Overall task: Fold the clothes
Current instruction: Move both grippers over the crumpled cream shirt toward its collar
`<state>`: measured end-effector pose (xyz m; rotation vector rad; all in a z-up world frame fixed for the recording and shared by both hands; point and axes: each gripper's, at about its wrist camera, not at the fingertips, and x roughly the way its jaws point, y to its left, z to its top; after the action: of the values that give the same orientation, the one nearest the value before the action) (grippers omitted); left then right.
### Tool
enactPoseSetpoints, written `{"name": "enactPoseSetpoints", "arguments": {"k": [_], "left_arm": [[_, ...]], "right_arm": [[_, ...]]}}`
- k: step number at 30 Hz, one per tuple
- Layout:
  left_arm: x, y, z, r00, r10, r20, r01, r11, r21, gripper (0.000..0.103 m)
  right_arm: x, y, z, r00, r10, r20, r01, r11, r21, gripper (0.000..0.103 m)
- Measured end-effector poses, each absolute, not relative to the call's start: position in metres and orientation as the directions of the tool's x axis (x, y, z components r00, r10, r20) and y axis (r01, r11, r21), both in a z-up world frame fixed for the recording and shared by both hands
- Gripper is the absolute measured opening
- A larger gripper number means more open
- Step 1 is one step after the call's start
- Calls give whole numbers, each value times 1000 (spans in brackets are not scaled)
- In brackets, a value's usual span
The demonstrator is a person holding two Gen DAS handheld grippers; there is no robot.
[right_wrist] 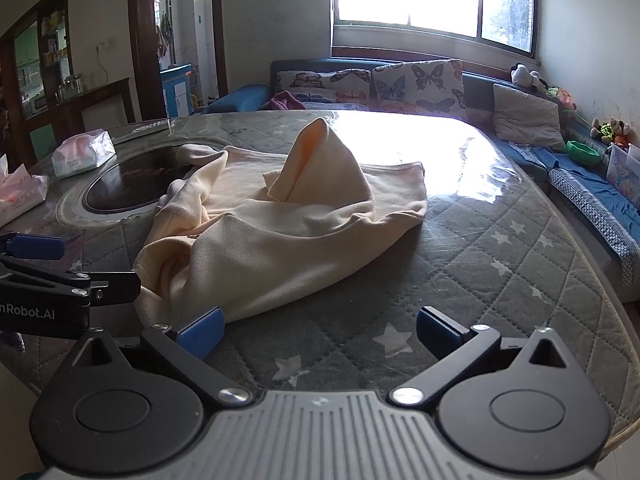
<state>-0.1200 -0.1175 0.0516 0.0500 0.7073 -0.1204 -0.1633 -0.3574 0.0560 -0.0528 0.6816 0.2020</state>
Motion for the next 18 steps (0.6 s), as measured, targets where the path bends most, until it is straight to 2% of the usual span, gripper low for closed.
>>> {"name": "enactPoseSetpoints", "arguments": {"k": [18], "left_arm": [[-117,-120,51,744,-85,-663,123,992,10,103]], "right_arm": [[-161,-357,55,753,154,-640,-194,981,7,103]]}}
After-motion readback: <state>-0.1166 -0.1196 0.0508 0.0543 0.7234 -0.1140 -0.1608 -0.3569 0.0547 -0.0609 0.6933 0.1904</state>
